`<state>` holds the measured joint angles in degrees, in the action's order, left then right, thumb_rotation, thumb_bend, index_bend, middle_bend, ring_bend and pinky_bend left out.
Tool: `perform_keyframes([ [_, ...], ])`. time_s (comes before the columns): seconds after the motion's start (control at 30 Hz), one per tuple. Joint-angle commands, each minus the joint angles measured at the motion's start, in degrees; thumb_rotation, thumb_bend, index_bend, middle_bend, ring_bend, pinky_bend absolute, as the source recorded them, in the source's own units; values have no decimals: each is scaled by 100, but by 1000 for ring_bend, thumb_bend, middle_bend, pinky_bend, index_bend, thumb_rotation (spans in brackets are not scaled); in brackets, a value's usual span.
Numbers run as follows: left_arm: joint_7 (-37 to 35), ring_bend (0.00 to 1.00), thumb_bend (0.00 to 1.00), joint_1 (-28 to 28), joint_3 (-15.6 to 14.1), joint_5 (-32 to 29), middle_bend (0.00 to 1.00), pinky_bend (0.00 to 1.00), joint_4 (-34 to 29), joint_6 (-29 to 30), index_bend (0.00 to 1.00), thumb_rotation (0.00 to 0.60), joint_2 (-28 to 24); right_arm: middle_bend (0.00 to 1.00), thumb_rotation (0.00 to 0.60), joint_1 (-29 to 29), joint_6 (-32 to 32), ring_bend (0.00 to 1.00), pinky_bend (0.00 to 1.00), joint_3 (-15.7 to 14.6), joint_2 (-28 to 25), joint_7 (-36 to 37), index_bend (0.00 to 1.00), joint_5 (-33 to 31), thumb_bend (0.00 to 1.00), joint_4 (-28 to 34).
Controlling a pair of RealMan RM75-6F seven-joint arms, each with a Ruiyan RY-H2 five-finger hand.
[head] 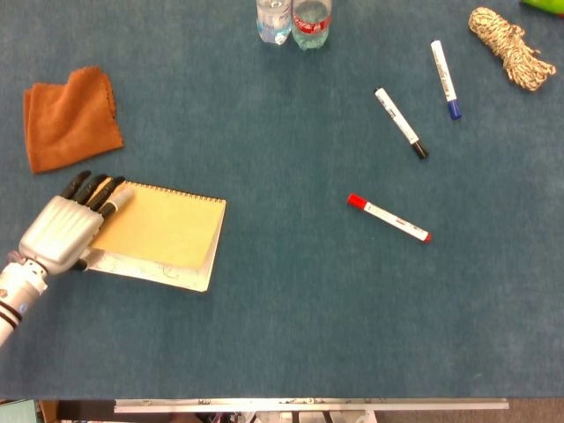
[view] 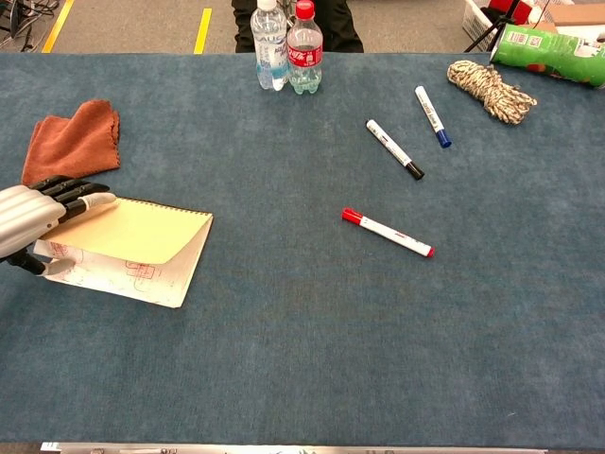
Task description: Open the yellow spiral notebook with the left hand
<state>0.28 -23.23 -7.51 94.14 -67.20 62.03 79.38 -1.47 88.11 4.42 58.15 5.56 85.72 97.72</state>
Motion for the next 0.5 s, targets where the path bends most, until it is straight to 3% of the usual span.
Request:
perform_keyframes([
  [0.03, 0, 0, 256, -88, 83, -22, 0, 0, 69, -33, 0, 600, 30, 298, 600, 19, 25, 185, 298, 0, 0, 8, 378, -2, 268, -3],
  [0.2, 210, 0, 256, -194, 165, -56, 0, 0, -178, -57, 0, 600, -132, 298, 600, 48, 71, 184, 298, 3, -21, 31, 378, 6, 268, -1],
  [0.5, 1145, 0, 256, 12, 71, -359, 0, 0, -1372, -22, 0, 600, -900, 298, 600, 4, 14, 184, 298, 18, 16, 90, 378, 31, 268, -64],
])
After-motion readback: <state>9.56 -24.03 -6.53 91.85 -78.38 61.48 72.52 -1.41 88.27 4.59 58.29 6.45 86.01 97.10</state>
